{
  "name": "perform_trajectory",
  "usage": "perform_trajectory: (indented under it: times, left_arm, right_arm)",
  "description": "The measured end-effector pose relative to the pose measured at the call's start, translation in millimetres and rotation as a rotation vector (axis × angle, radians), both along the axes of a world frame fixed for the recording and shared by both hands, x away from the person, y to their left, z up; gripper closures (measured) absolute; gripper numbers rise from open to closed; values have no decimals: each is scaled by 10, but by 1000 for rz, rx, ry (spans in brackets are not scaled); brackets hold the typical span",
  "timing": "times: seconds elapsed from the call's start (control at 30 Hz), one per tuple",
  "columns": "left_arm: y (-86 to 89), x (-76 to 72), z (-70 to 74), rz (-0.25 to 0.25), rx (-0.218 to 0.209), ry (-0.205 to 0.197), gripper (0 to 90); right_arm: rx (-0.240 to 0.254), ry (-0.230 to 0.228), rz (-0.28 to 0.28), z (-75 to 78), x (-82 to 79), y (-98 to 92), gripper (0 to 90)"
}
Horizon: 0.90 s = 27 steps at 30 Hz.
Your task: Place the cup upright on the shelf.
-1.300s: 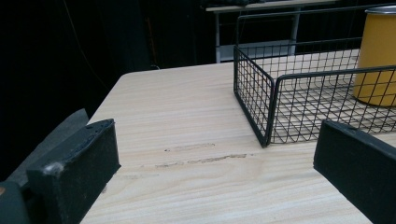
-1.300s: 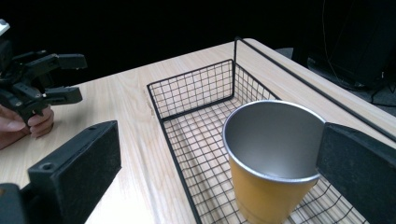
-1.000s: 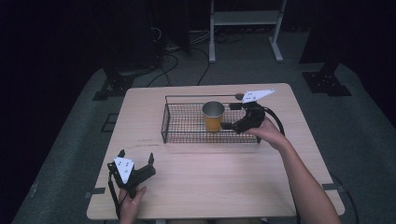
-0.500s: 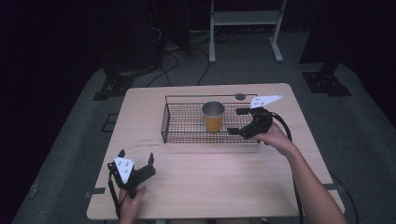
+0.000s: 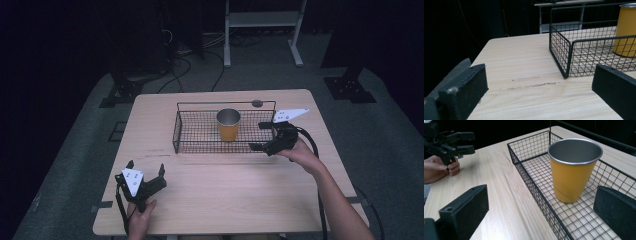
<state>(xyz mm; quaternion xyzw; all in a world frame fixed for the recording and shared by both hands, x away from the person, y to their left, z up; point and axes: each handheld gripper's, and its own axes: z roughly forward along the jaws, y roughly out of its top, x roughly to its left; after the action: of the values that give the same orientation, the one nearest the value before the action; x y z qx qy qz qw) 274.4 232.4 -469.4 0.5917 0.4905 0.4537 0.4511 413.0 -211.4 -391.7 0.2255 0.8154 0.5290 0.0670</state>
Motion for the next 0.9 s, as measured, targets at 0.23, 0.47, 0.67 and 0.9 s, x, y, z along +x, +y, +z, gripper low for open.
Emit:
perform_trajectory:
  times: [0.23, 0.47, 0.67, 0.9]
  left_arm:
    - [0, 0, 0, 1, 0, 0, 0]
    - [0, 0, 0, 1, 0, 0, 0]
    - [-2, -1, 0, 0, 3, 0, 0]
    - [-4, 1, -1, 0, 3, 1, 0]
  right_arm:
    - [3, 2, -5, -44, -76, -61, 0]
    - [0, 9, -6, -92, -141, -99, 0]
    - [0, 8, -5, -130, -209, -134, 0]
    - [4, 15, -9, -188, -288, -184, 0]
